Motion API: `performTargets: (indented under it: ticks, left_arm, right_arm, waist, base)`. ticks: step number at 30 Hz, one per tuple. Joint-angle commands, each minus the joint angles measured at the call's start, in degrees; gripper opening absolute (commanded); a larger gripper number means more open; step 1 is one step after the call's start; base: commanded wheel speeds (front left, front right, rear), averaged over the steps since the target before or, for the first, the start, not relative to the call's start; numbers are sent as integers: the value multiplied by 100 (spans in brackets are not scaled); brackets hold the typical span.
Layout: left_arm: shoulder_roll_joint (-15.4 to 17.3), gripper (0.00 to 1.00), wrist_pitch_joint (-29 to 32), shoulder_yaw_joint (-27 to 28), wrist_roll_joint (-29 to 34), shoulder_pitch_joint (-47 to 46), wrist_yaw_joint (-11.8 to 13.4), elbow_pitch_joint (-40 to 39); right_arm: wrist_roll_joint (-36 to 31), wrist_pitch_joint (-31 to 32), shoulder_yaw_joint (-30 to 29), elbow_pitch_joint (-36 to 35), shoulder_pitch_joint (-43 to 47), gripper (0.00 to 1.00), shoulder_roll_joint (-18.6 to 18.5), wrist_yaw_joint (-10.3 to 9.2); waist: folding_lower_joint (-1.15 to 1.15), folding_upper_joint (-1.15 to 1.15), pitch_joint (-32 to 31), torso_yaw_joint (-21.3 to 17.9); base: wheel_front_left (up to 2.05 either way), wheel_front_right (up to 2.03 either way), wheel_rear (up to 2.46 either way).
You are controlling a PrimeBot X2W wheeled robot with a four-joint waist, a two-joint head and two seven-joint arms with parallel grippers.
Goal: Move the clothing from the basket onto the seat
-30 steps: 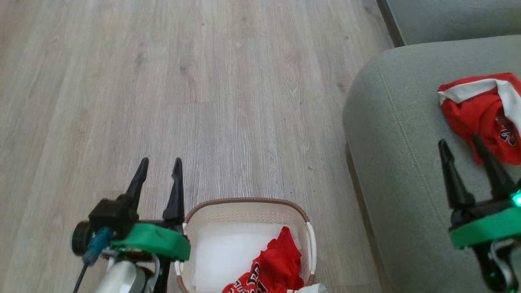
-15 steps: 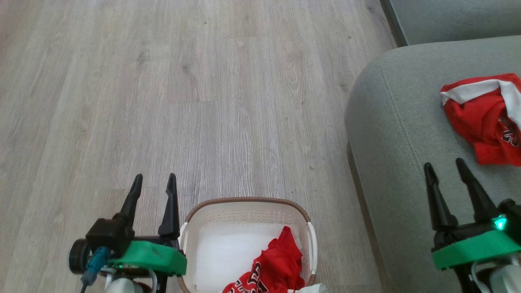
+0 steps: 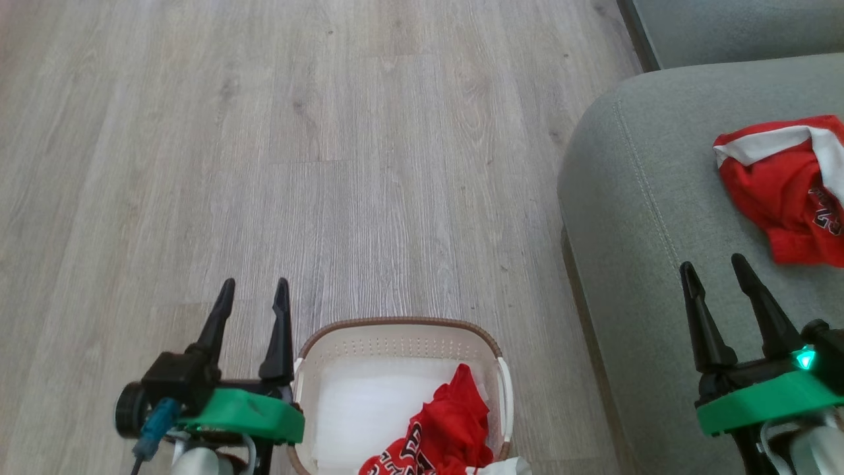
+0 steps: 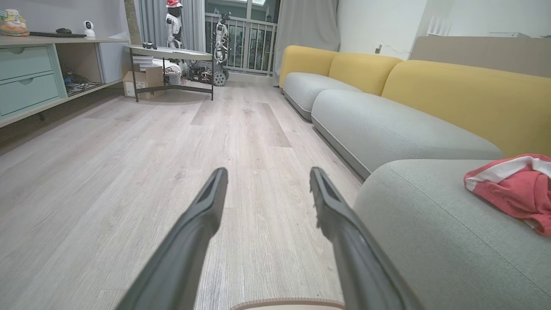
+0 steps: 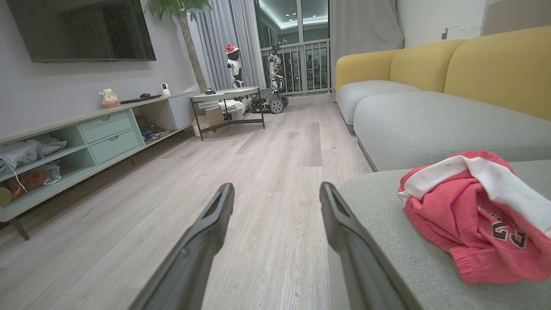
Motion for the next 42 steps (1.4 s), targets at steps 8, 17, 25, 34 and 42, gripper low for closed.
performTargets:
  ticks: [8,17,25,34,42]
  left_arm:
    - [-108,100,-55,350,188,-242,-123,-193]
    - [-166,100,-55,121,264,-732,-139,89]
    - [-175,100,-55,-367,42,-1351,84,544]
    - [-176,100,-55,-967,-535,-2202,191,2113]
    - [-176,100,-30,-1753,-1304,-3147,5,3885]
  right_arm:
    - [81,-52,108,-199,-297,100,-230,-1]
    - [290,-52,74,-373,-703,100,-444,-1]
    - [522,-52,48,-570,-1201,100,-690,-1]
    - [740,-52,61,-737,-1770,100,-872,-1]
    - [883,-52,88,-897,-2220,100,-994,-1]
  waist:
    - [0,0,159,-55]
    - [0,0,821,-150]
    - [0,0,1616,-346]
    - [0,0,2423,-558]
    - [0,0,3121,-735]
  base:
    - [0,0,0]
    - [0,0,0]
    - [0,0,0]
    - [0,0,0]
    - [0,0,0]
